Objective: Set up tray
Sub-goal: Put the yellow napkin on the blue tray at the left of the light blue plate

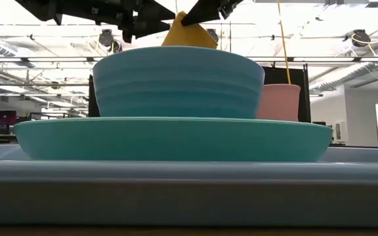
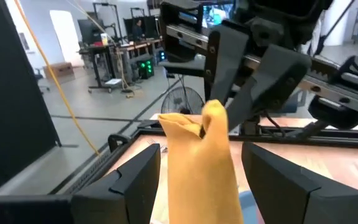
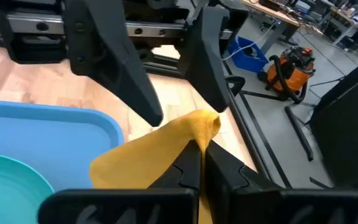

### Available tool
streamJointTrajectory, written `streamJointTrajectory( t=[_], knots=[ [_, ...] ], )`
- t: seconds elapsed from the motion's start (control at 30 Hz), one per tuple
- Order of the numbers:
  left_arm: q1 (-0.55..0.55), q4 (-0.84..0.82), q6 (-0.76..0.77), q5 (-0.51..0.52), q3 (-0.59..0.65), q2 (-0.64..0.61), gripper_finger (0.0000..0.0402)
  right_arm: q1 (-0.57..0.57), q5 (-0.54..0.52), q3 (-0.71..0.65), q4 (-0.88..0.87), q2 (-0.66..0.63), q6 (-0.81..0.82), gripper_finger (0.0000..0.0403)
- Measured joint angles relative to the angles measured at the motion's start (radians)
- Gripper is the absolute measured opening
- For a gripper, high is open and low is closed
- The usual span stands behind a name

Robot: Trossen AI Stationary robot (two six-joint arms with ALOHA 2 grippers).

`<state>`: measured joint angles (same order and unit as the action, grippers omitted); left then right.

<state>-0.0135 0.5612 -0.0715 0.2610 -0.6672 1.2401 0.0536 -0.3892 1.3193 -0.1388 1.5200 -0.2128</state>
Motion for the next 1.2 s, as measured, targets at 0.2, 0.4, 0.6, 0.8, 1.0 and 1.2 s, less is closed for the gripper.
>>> streamJointTrajectory(
  t=[0.2,0.4,0.6,0.8,1.0,1.2],
  knots=[
    [0.000,0.002,0.001,-0.007,0.000,0.000,0.0230,0.000,0.001,0.000,0.014,0.000,0.002,0.0000],
    [0.000,-0.003,-0.011,-0.008,0.000,0.000,0.0230,0.001,0.053,0.000,0.059,0.015,0.001,0.0000],
    [0.000,-0.010,-0.014,-0.006,0.000,0.000,0.0230,0.001,0.053,0.000,0.060,0.028,-0.007,0.0000],
    [0.001,-0.022,-0.013,0.017,0.000,0.000,0.0230,0.012,0.052,0.000,0.065,0.027,-0.010,0.0000],
    [0.000,-0.028,-0.025,0.007,0.001,0.000,0.0216,0.020,0.053,0.000,0.067,0.027,-0.019,0.0000],
    [0.000,-0.034,-0.033,0.007,0.001,0.000,0.0125,0.020,0.053,0.000,0.070,0.027,-0.019,0.0000]
  ],
)
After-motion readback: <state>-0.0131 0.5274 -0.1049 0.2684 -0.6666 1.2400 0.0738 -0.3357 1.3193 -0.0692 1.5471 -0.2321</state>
